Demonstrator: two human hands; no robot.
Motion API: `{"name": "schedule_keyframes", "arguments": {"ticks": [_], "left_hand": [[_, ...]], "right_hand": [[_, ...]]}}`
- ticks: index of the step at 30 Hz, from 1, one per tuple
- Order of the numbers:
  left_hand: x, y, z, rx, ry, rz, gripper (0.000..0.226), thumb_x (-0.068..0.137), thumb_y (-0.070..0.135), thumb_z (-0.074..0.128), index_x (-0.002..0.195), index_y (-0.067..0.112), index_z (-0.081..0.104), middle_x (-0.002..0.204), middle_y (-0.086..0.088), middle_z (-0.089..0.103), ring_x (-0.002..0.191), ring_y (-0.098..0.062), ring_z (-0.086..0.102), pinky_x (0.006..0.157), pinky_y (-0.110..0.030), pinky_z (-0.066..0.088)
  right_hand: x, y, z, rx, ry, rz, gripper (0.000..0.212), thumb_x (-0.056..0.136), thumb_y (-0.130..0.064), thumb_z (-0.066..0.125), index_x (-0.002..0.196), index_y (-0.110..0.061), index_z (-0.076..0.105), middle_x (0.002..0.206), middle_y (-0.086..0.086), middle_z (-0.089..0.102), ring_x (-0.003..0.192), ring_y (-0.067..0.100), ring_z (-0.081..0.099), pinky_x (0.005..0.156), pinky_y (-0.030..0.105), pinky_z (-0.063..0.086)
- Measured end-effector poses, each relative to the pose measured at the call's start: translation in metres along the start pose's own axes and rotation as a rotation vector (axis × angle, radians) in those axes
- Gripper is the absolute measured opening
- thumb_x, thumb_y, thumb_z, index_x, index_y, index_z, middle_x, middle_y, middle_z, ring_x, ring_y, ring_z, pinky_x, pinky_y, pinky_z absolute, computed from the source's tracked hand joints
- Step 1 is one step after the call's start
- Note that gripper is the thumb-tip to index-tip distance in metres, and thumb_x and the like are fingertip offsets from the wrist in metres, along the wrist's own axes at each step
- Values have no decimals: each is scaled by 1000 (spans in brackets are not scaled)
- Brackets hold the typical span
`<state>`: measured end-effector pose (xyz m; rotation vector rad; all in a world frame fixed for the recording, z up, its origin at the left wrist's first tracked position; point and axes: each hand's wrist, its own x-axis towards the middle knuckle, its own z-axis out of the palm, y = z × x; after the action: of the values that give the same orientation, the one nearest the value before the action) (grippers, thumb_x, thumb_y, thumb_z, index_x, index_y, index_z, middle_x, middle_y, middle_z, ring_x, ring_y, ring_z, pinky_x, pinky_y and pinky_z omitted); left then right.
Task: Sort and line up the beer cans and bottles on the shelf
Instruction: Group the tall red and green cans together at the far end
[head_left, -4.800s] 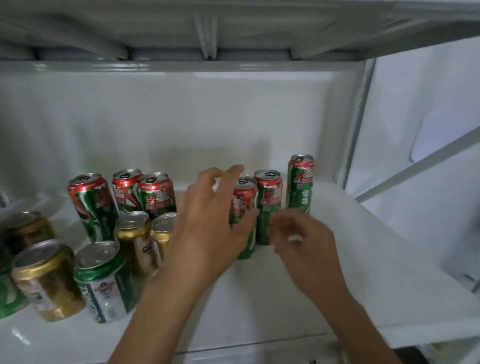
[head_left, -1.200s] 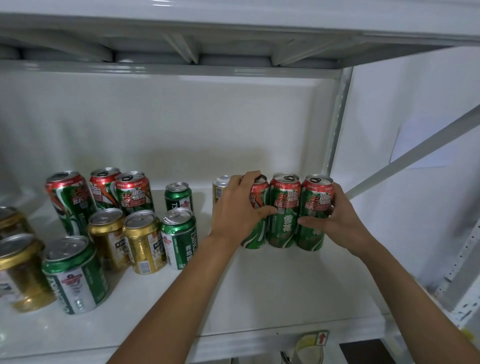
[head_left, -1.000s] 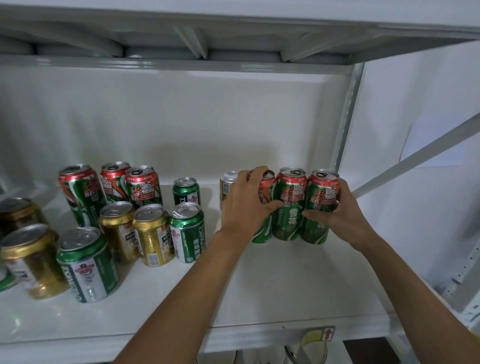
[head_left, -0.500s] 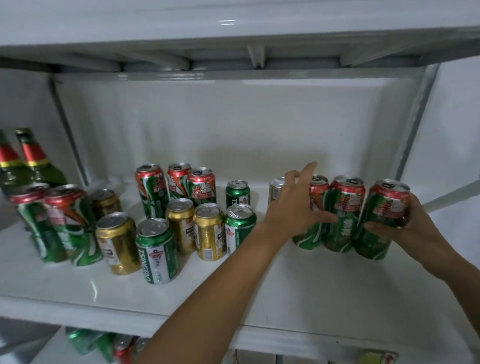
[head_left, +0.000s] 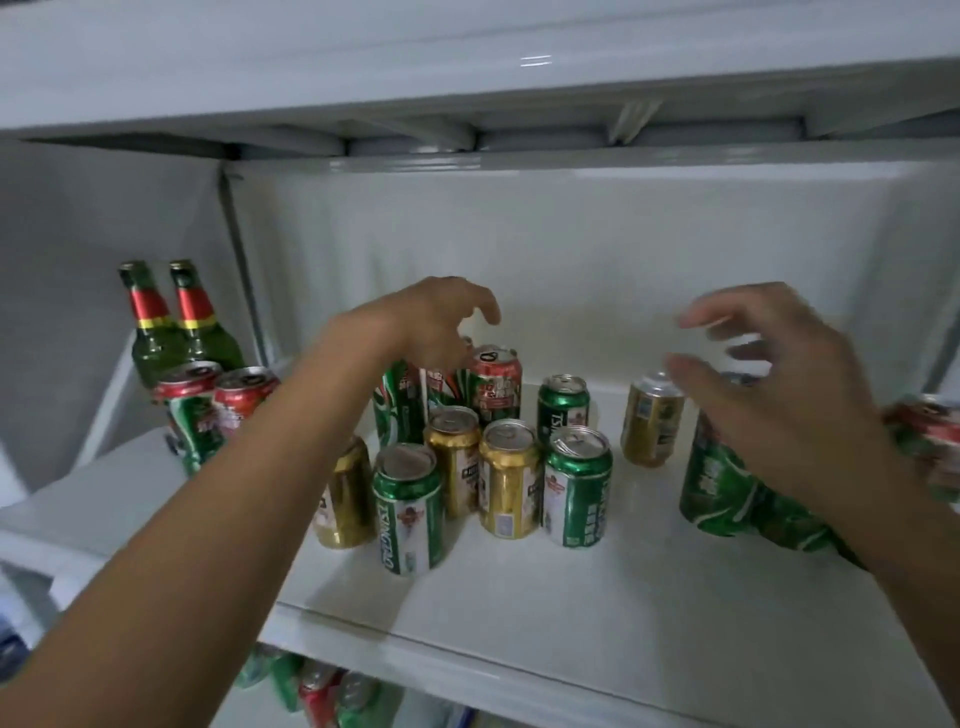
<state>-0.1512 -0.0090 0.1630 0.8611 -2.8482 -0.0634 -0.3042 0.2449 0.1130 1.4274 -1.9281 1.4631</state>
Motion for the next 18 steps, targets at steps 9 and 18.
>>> {"name": "schedule_keyframes", "arguments": {"ticks": [9,18], "left_hand": [[42,-53,43,200,-112,-19,94,85,27,81,160,36,24,158,0,42,144,-28,43,112,-48,34],[58,-69,52,148,3,52,71,82,43,82,142,38,45,141,4,61,136,-28,50,119,-64,6]], "right_hand": [[74,-3,174,-288,-701,234,98,82,-53,78,156,-12,28,155,12,41,140,32,41,109,47,44],[71,20,196,-61,-556,330,70,69,-40,92,123,-16,53,115,2,63,103,22,62,80,34,53]]}}
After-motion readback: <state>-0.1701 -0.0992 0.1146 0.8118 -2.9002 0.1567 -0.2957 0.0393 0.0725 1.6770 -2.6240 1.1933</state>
